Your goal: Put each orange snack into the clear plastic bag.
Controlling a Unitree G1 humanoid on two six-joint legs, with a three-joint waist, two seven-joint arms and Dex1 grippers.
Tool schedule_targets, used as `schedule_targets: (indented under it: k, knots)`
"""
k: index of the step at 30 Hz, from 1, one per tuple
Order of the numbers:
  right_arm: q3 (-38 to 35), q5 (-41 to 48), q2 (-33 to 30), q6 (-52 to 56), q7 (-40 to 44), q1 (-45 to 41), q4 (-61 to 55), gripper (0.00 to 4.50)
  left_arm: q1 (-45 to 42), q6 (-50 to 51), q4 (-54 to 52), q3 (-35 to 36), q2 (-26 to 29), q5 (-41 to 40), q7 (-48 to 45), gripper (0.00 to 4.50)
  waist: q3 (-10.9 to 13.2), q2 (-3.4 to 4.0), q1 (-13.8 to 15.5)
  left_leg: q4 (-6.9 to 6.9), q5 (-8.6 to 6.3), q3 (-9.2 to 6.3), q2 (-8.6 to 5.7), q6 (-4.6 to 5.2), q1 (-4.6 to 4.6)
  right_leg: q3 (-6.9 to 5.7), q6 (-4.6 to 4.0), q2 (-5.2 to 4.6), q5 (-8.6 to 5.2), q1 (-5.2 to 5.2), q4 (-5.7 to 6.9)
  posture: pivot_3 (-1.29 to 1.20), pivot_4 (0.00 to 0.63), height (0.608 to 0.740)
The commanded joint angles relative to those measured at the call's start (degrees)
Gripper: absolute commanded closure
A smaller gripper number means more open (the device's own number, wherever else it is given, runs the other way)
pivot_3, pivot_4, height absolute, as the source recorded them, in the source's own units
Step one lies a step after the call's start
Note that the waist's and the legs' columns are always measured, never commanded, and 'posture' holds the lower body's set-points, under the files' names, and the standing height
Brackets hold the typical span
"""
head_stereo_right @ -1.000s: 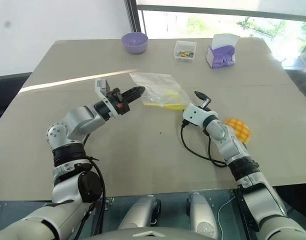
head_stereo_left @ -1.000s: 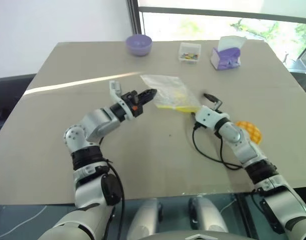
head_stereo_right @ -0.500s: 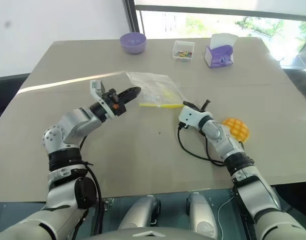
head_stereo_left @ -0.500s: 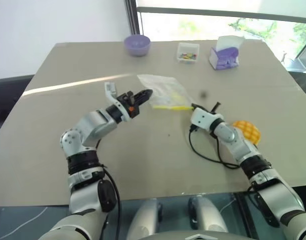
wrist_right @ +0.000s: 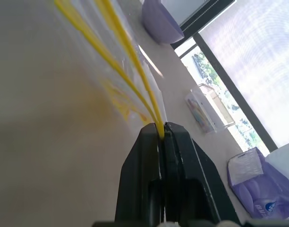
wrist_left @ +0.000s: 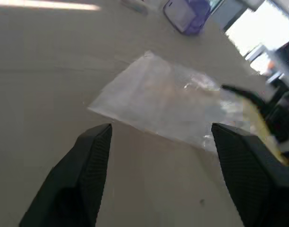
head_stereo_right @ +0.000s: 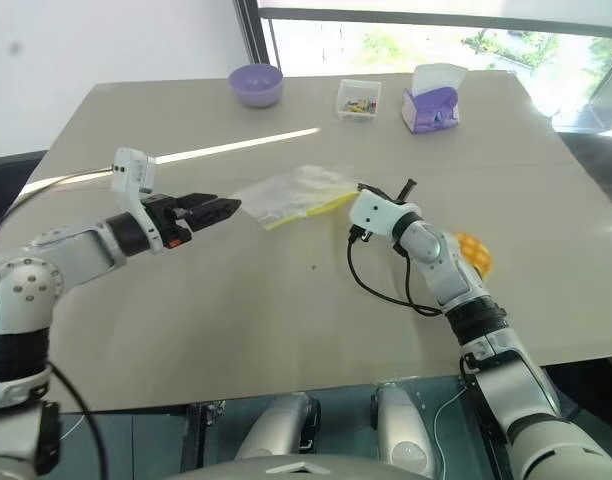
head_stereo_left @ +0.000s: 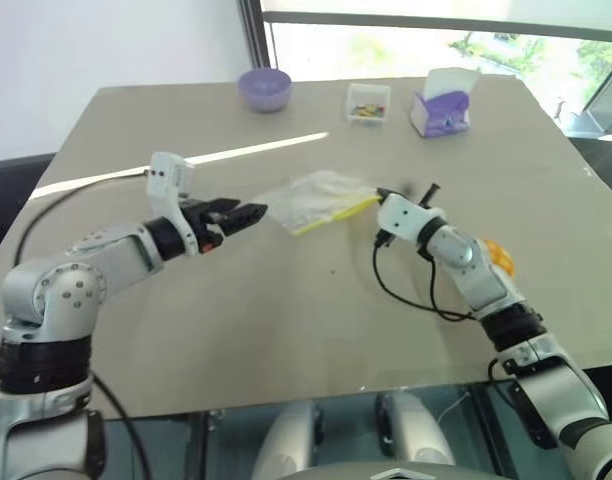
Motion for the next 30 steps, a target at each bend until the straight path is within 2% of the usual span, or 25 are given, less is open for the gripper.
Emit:
schedule_targets:
  k: [1,4,10,15,22,24,27,30]
  knots:
    - [1.0,-3.8,0.7,5.2,-0.3,-1.7,-5.2,4.50,1.3,-9.8,-9.6,-2.6,4.1,9.5,-8.2,0.99,0.0,-0.02,0.1,-0.01,0.00,0.00,0.01,0.00,-0.02,0.00,0.00,0.00,0.00,-0.02,-0.01,0.00,0.150,0.740]
    - [1.4,-4.2,2.5,10.1,1.1,-1.3,-8.7,4.50,3.6,-14.5,-14.2,-4.4,5.3,15.8,-10.9,0.99,0.0,-0.01,0.1,-0.20,0.02,0.14,0.03,-0.04,-0.22,0.12,-0.01,-0.02,0.00,-0.39,-0.01,0.00,0.150,0.740]
    - [3.4,-5.7,4.5,13.6,2.5,-1.6,-11.0,4.50,7.2,-17.9,-15.2,-5.7,6.2,22.9,-15.4,0.99,0.0,-0.02,-0.3,-0.21,0.03,0.23,0.09,-0.03,-0.64,0.22,-0.01,0.06,0.01,-0.87,0.07,0.00,0.150,0.740]
    - [4.1,-6.2,5.8,15.6,2.9,-1.7,-12.5,4.50,4.4,-18.2,-13.5,-10.9,3.6,30.6,-13.1,0.99,0.0,-0.02,-0.2,-0.19,0.03,0.23,0.06,-0.02,-0.67,0.20,0.00,0.07,0.01,-0.86,0.06,0.00,0.150,0.740]
    - [4.7,-6.8,6.5,17.8,2.9,-1.4,-14.0,4.50,2.1,-19.1,-9.3,-12.5,1.5,35.3,-15.3,0.99,0.0,-0.03,-0.4,-0.17,0.03,0.21,0.09,-0.03,-0.69,0.19,0.00,0.11,0.01,-0.90,0.14,0.00,0.150,0.740]
    - [4.8,-6.9,6.9,18.3,2.6,-1.3,-14.1,4.50,1.7,-19.5,-8.3,-12.8,0.9,36.1,-16.0,1.50,0.0,-0.03,-0.4,-0.17,0.03,0.21,0.09,-0.03,-0.69,0.18,0.00,0.12,0.01,-0.90,0.16,0.00,0.150,0.740]
    - [4.7,-7.1,7.7,19.3,2.0,-1.5,-14.2,4.50,1.6,-19.8,-7.6,-13.5,0.6,36.7,-18.0,2.74,0.0,-0.03,-0.4,-0.14,0.03,0.22,0.08,-0.03,-0.69,0.19,0.00,0.10,0.01,-0.90,0.17,0.00,0.150,0.740]
    - [4.7,-7.4,8.4,19.9,1.5,-2.0,-14.1,4.50,0.8,-20.1,-6.2,-13.6,0.3,37.0,-19.6,2.74,0.0,-0.03,-0.3,-0.14,0.03,0.21,0.09,-0.03,-0.69,0.19,0.00,0.11,0.01,-0.90,0.19,0.00,0.150,0.740]
